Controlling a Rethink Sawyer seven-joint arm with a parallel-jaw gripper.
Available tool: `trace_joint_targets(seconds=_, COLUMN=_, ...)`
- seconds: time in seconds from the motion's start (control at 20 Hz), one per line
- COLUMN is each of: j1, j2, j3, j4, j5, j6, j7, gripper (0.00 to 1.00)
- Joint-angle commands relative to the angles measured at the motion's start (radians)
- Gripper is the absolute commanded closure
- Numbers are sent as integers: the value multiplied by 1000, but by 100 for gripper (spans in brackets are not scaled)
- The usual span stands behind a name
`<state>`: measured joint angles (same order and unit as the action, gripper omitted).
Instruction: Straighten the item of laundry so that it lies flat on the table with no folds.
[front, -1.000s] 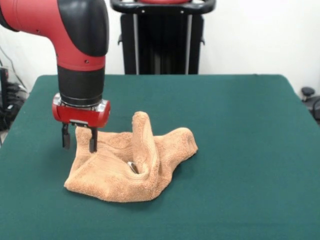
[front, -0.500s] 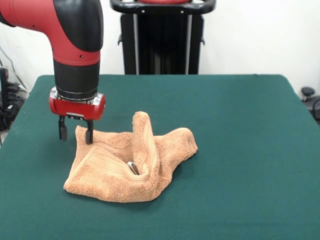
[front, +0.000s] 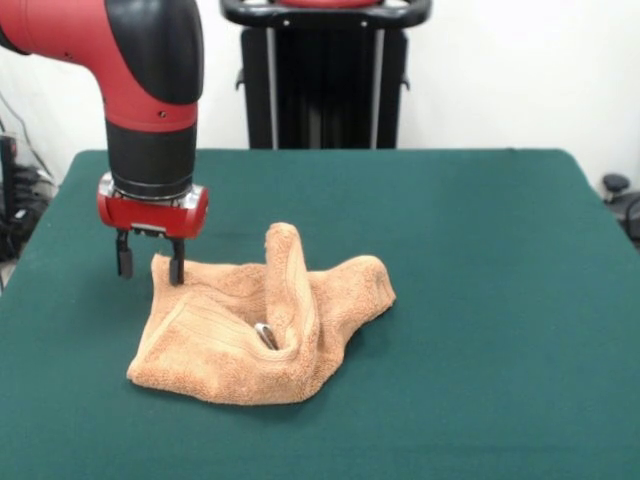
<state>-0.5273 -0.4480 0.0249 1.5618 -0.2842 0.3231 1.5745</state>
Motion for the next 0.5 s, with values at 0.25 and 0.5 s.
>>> trace_joint_targets(seconds=0.25, j1=25, j2=66, j3=109, j4=82, j5=-46, j6=-43, j7=63, gripper=0)
trace_joint_targets(seconds=0.5, j1=25, j2=67, j3=109, j4=81, j5=-45, j6=-38, j7=61, gripper=0)
